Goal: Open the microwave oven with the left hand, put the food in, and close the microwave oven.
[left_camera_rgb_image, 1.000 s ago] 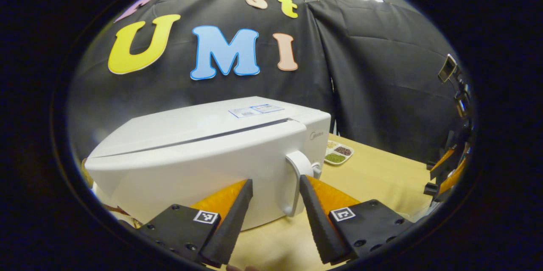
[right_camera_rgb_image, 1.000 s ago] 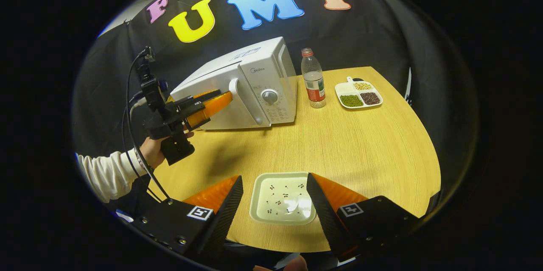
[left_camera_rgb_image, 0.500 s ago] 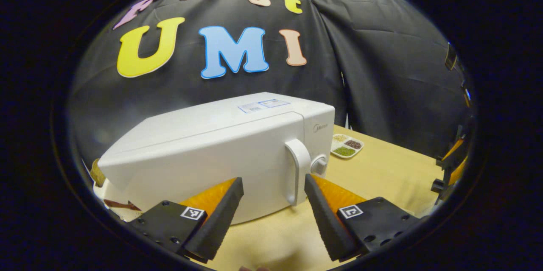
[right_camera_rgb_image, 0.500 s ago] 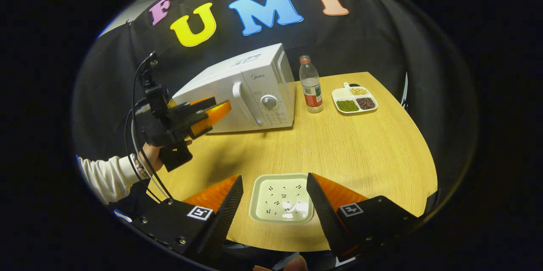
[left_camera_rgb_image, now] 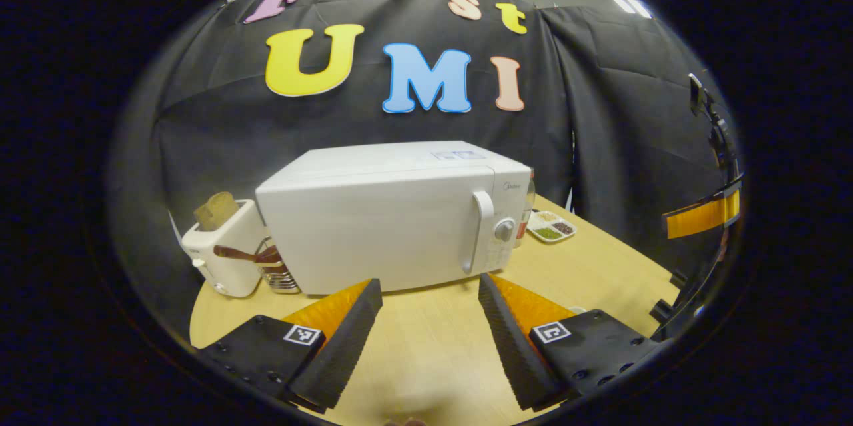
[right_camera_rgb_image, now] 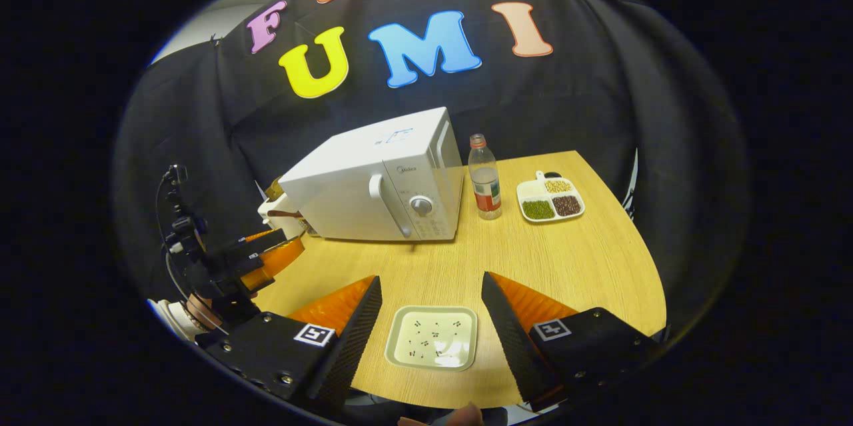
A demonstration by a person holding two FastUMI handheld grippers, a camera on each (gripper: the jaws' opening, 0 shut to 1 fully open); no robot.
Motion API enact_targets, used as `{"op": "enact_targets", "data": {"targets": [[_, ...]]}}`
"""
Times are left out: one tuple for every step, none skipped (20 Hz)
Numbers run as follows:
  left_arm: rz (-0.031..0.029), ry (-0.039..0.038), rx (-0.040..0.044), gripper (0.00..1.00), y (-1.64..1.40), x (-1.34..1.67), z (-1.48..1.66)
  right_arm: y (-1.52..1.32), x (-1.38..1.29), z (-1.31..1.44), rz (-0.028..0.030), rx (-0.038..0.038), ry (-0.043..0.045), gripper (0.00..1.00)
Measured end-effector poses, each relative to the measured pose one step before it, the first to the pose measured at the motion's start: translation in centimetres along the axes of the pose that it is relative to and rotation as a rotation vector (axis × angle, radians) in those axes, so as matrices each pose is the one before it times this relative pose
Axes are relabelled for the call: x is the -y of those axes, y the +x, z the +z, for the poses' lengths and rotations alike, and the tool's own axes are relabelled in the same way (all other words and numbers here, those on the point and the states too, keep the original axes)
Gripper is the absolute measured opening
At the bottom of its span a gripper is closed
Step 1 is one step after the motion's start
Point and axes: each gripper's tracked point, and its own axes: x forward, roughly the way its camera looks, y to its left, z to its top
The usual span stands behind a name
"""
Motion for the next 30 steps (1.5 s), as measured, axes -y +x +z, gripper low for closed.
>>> {"op": "enact_targets", "data": {"targets": [[0.02307,-0.01128,0.02764,0.99,-1.895,0.092,1.546,-0.562,-0.353,1.232,0.01872,0.02559,-0.0118,0.93],[0.02032,-0.00166,0.02046,0.99,-1.71,0.161,1.407,-0.501,-0.29,1.126,0.0203,0.02393,-0.01019,0.92],[0.02887,0.00816,0.01744,0.99,-1.509,0.026,1.579,-0.714,-0.271,1.088,0.02129,0.01825,-0.00804,0.93],[0.02923,0.00191,0.01471,0.99,-1.466,0.073,1.722,-0.899,-0.076,0.872,0.01574,0.01189,-0.01152,0.93],[0.02232,-0.00844,0.01653,0.99,-0.887,0.294,1.096,-1.184,0.06,0.926,0.01062,0.01766,-0.01799,0.93],[0.0128,-0.01484,0.02527,0.99,-1.558,0.805,2.003,-1.199,0.176,1.397,0.00635,0.03173,-0.02168,0.93],[0.01429,-0.01114,0.02658,0.99,-1.477,0.839,2.136,-1.194,0.283,1.416,0.00235,0.02835,-0.01798,0.92],[0.02481,-0.00381,0.02662,0.99,-1.664,0.529,2.187,-1.207,0.233,1.143,0.00292,0.02726,-0.01348,0.92],[0.02772,-0.00239,0.02393,0.99,-1.753,0.515,2.32,-0.884,0.324,1.318,-0.0029,0.02456,-0.00943,0.92],[0.02097,-0.00387,0.02898,0.99,-1.566,0.748,2.211,-0.806,0.319,1.304,0.00214,0.02125,-0.01152,0.92],[0.00968,-0.0091,0.04659,0.99,-1.643,1.181,2.513,-0.753,0.084,1.592,0.00083,0.03089,-0.01516,0.92],[0.00927,-0.00834,0.02696,0.98,-1.229,1.099,2.334,-0.656,0.308,1.668,-0.01345,0.03459,-0.02174,0.92],[0.00491,-0.00265,0.01965,0.98,-1.198,0.768,1.728,-0.499,0.363,1.621,-0.01715,0.03435,-0.02381,0.92],[0.00307,0.00749,0.0136,0.98,-1.134,0.85,1.283,-0.376,0.339,1.258,-0.01398,0.02712,-0.01794,0.93],[0.00459,0.01208,0.0222,0.98,-0.9,0.687,1.553,-0.392,-0.388,1.338,0.00759,0.02378,-0.00659,0.92],[0.00269,0.01834,0.02284,0.98,-0.841,0.496,1.567,-0.387,-0.942,1.264,0.01981,0.02572,0.00042,0.92],[0.00807,0.02627,0.02647,0.99,-0.645,0.118,1.31,-0.051,-0.752,1.309,0.01366,0.02975,-0.00253,0.92],[0.01721,0.02609,0.01983,0.99,-0.493,-0.27,0.737,0.033,-0.56,0.814,0.01175,0.01514,-0.01031,0.92],[0.01389,0.01807,0.00084,0.99,-0.605,-0.27,0.177,-0.077,-0.648,0.584,0.00715,0.01274,-0.01621,0.92],[0.00971,0.00567,-0.00097,0.99,-0.761,0.039,-0.185,0.189,-0.662,0.052,0.01057,0.0071,-0.01186,0.92],[0.00086,-0.00327,-0.00284,0.98,-0.655,-0.03,-0.1,0.295,-0.819,-0.043,0.0133,0.00212,-0.0065,0.92],[0.00043,0.00064,-0.00179,0.99,-0.602,-0.094,-0.161,0.23,-0.891,0.076,0.01429,0.00454,-0.00467,0.92],[0.00976,0.01148,0.00154,0.99,-0.536,-0.552,0.061,0.274,-0.879,0.424,0.01592,0.01416,-0.00532,0.92],[0.01361,0.01524,-0.00369,0.99,-0.461,-0.918,-0.086,0.367,-0.803,0.322,0.01031,0.01696,-0.00568,0.92],[0.00877,0.00887,0.00042,0.99,-0.307,-0.661,0.047,0.373,-0.47,0.254,0.00223,0.0106,-0.00435,0.92],[0.00427,-0.00193,0.00565,0.98,-0.248,-0.506,0.201,0.072,-0.617,0.012,0.0042,0.00416,-0.00583,0.92],[0.00202,-0.01172,0.00705,0.99,-0.115,-0.437,0.238,0.282,-0.507,-0.11,0.00482,-0.00132,-0.00576,0.92],[0.00197,-0.015,0.00271,0.98,0.084,-0.53,-0.025,0.191,-0.448,-0.072,-0.00081,-0.00935,-0.00298,0.92],[-0.00093,-0.01346,0.00147,0.97,-0.022,-0.509,0.058,0.202,-0.234,-0.047,-0.00584,-0.00388,0.00041,0.92],[0.00083,-0.01023,0.00235,0.96,0.083,-0.615,-0.07,0.289,-0.295,0.2,-0.00752,0.00668,0.00104,0.92]]}}
